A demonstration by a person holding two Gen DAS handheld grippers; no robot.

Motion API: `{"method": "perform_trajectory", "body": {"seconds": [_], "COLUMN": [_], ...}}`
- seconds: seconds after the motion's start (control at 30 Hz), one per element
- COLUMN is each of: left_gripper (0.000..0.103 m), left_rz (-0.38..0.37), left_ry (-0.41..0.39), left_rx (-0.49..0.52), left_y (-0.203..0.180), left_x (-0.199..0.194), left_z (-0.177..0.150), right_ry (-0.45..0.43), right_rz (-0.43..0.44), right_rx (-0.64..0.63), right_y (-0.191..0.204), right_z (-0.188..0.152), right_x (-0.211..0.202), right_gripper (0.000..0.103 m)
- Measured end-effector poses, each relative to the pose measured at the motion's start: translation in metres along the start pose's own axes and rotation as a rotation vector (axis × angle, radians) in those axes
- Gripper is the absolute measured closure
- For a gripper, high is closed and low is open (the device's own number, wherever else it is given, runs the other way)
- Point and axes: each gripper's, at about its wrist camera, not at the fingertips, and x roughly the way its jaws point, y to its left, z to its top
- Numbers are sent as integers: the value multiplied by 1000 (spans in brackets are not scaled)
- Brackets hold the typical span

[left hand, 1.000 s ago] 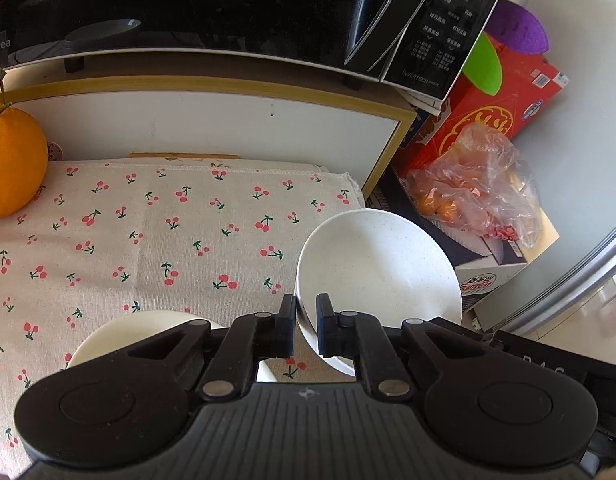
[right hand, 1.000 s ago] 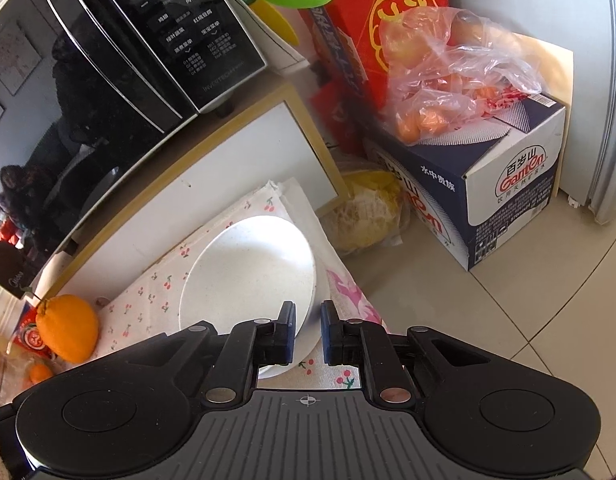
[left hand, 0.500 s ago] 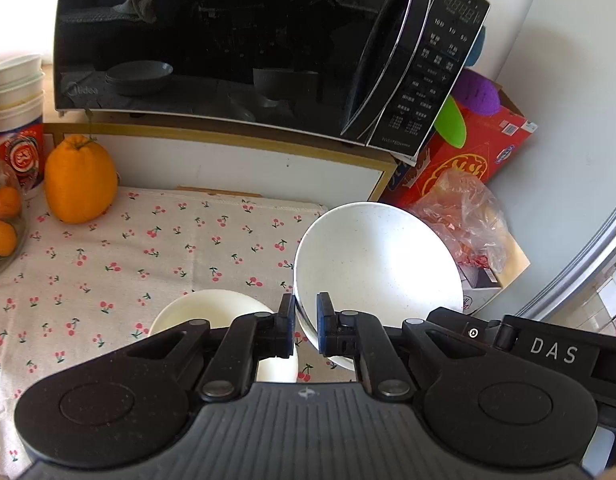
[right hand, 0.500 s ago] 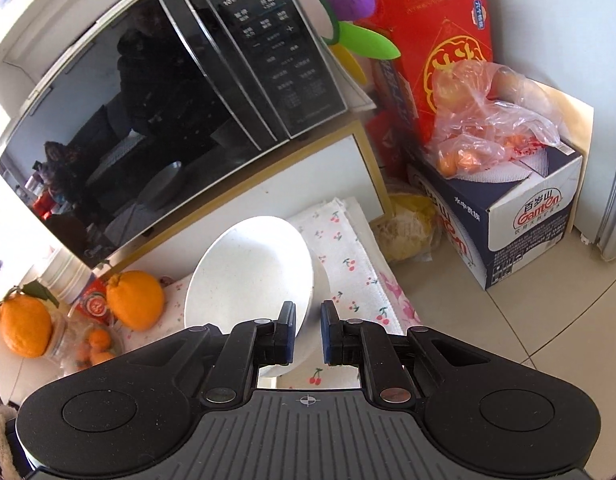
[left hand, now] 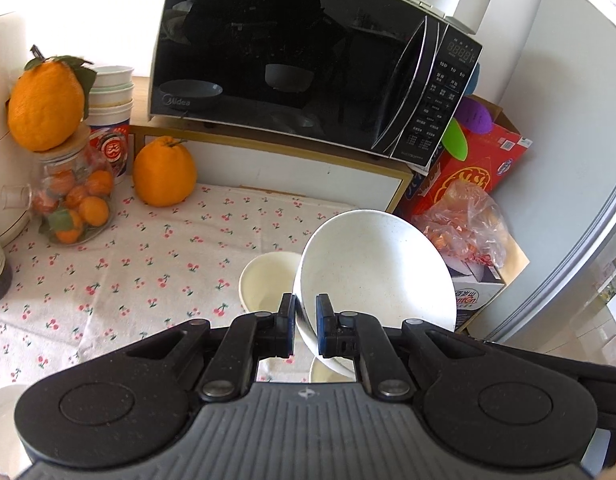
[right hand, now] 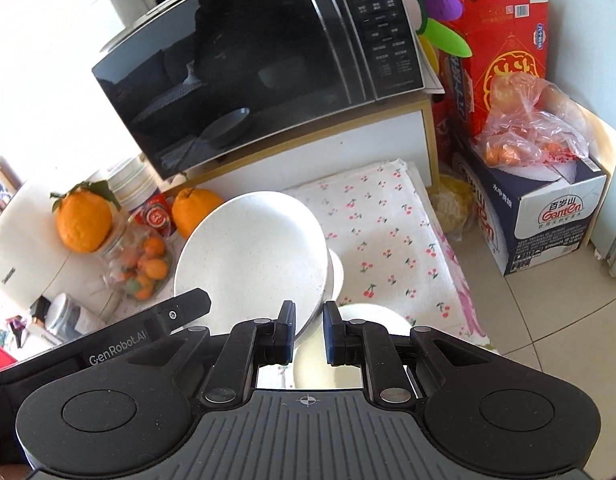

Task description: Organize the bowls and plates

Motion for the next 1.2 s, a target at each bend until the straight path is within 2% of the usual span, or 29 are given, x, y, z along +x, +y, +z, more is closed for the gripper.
{"method": "perform_trajectory", "body": {"seconds": [0.23,0.5,0.73,0.97,1.2], "left_gripper": [94,94,94,94,94], "left_rz": [21,-15,-24,-27,-24], "left_ry": [63,169,208,259,269], "left_rx": [-11,-43,-23,-23,-15], "left_y": [26,52,54,57,56], "left_x": [-21,-26,-21,-15,-11], "left_z": [-36,-76,-90,-103,-104], "right_ry": [122,230,297,312,320], "right_rz": [8,-1,-42,-40,-57], "right_rx": [-77,-101,-125,-104,-100], "right_y": [25,29,29,24,21], "right_z": [-48,-92,-110,-112,-113], "right_x": [2,4,13,10,15], "right_gripper": [86,85,84,83,83]}}
